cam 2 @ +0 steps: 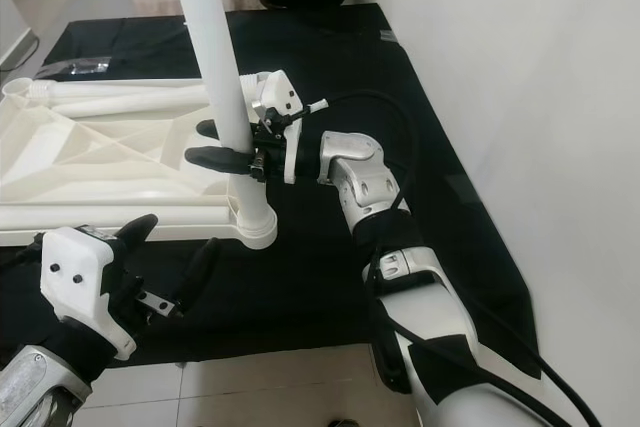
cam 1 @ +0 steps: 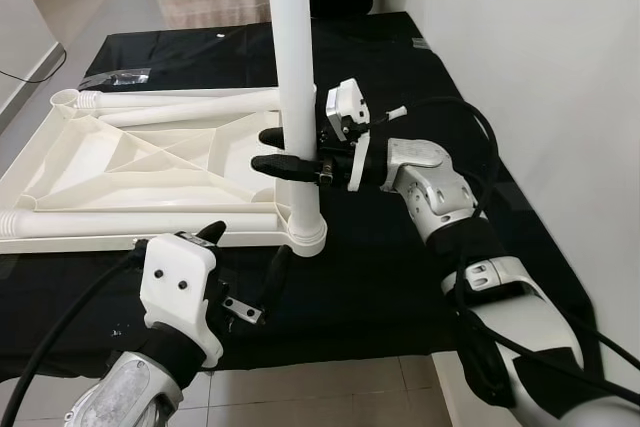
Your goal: Building children table
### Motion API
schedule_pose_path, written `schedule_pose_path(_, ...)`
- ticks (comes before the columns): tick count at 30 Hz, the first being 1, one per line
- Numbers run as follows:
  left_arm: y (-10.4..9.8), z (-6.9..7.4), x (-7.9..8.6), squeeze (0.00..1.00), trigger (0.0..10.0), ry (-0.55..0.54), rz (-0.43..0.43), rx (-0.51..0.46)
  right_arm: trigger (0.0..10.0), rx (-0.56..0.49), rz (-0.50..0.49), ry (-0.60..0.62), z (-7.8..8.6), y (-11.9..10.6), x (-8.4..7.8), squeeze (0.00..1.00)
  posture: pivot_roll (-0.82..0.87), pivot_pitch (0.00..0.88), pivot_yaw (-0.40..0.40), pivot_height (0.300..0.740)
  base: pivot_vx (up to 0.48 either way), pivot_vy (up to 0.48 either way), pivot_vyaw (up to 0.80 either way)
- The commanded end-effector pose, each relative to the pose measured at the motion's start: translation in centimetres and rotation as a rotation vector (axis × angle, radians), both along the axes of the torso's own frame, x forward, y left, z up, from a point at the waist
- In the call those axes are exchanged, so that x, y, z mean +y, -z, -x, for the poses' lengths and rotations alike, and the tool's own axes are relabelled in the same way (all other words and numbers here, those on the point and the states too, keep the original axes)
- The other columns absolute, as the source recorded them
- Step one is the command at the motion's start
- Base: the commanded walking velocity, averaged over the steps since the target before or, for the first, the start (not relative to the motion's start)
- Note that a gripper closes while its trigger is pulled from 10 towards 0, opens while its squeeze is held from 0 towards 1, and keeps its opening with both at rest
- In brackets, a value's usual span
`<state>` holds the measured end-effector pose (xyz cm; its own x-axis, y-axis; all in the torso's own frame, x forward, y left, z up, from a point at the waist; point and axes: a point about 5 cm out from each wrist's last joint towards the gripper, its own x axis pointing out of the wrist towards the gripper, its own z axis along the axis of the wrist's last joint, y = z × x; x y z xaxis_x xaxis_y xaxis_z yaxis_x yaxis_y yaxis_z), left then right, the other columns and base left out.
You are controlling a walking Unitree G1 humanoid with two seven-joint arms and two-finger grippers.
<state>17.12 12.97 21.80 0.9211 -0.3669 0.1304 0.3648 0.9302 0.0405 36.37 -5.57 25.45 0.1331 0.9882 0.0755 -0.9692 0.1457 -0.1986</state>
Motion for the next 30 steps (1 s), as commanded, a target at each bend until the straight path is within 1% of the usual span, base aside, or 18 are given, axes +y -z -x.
schedule_pose_path(1,0.2,0.1,0.0,0.00,10.0,0.003,0.001,0.009,0.0,-0.016,-0.027,-0.022,0.2,-0.3,0.6,0.00,0.18,0.137,0.024,0.740,0.000,0.000,0.00)
schedule_pose_path(2,0.1,0.1,0.0,0.00,10.0,0.003,0.001,0.008,0.0,-0.021,-0.036,-0.003,0.1,-0.3,0.5,0.00,0.18,0.139,0.023,0.740,0.000,0.000,0.00)
schedule_pose_path(6,0.1,0.1,-0.1,0.00,10.0,0.003,0.003,0.005,0.0,-0.050,-0.104,0.288,0.0,0.4,0.1,0.00,0.18,0.143,0.019,0.740,0.000,0.000,0.00)
schedule_pose_path(8,0.1,0.1,-0.1,0.00,10.0,0.003,0.003,0.005,0.0,-0.050,-0.104,0.288,0.0,0.4,0.1,0.00,0.18,0.143,0.019,0.740,0.000,0.000,0.00)
schedule_pose_path(9,0.1,0.1,-0.1,0.00,10.0,0.002,0.003,0.004,0.0,-0.057,-0.123,0.456,0.1,1.0,0.3,0.00,0.17,0.146,0.015,0.740,0.000,0.000,0.00)
schedule_pose_path(10,0.1,0.1,-0.1,0.00,10.0,0.002,0.003,0.004,0.0,-0.057,-0.123,0.456,0.1,1.0,0.3,0.00,0.17,0.146,0.015,0.740,0.000,0.000,0.00)
schedule_pose_path(11,0.0,0.0,0.0,0.00,10.0,0.001,0.004,0.003,0.0,-0.047,-0.134,0.688,1.0,2.5,0.5,0.00,0.17,0.149,0.018,0.740,0.000,0.000,0.00)
schedule_pose_path(12,0.0,-0.1,0.0,0.00,10.0,-0.001,0.003,0.002,0.0,-0.068,-0.130,0.796,2.7,3.5,1.4,0.00,0.17,0.151,0.027,0.740,0.000,0.000,0.00)
schedule_pose_path(13,0.0,-0.1,0.0,0.00,10.0,-0.001,0.003,0.002,0.0,-0.068,-0.130,0.796,2.7,3.5,1.4,0.00,0.17,0.151,0.027,0.740,0.000,0.000,0.00)
schedule_pose_path(14,0.0,-0.1,0.1,0.00,10.0,-0.001,0.003,0.001,0.0,-0.046,-0.141,0.817,4.2,4.1,2.7,0.00,0.17,0.148,0.029,0.740,0.000,0.000,0.00)
schedule_pose_path(15,0.0,-0.1,0.1,0.00,10.0,-0.001,0.003,0.001,0.0,-0.046,-0.141,0.817,4.2,4.1,2.7,0.00,0.17,0.148,0.029,0.740,0.000,0.000,0.00)
schedule_pose_path(16,0.0,-0.3,0.1,0.00,10.0,0.001,0.003,-0.002,0.0,-0.034,-0.155,0.801,4.9,4.2,3.7,0.00,0.16,0.135,0.033,0.740,0.000,0.000,0.00)
schedule_pose_path(17,0.0,-0.3,0.1,0.00,10.0,0.001,0.003,-0.002,0.0,-0.034,-0.155,0.801,4.9,4.2,3.7,0.00,0.16,0.135,0.033,0.740,0.000,0.000,0.00)
schedule_pose_path(18,0.0,-0.4,0.1,0.00,10.0,0.002,0.002,-0.004,0.0,-0.027,-0.164,0.776,5.2,4.2,4.4,0.00,0.16,0.134,0.032,0.740,0.000,0.000,0.00)
schedule_pose_path(26,-0.2,-0.8,0.2,0.00,10.0,0.001,-0.004,-0.020,0.0,-0.025,-0.164,0.804,4.4,3.7,4.5,0.00,0.16,0.114,0.029,0.740,0.000,0.000,0.00)
schedule_pose_path(27,-0.2,-0.8,0.2,0.00,10.0,0.000,-0.005,-0.021,10.0,-0.036,-0.163,0.826,4.3,3.5,4.2,0.00,0.16,0.113,0.030,0.740,0.000,0.000,0.00)
schedule_pose_path(28,-0.2,-0.8,0.2,0.00,10.0,0.001,-0.005,-0.022,10.0,-0.045,-0.166,0.828,4.3,3.2,4.0,0.55,0.16,0.113,0.030,0.740,0.000,0.000,0.00)
schedule_pose_path(30,-0.1,-0.8,0.2,0.00,10.0,0.003,-0.005,-0.021,10.0,-0.056,-0.173,0.833,4.3,2.8,3.7,0.55,0.16,0.115,0.031,0.740,0.000,0.000,0.00)
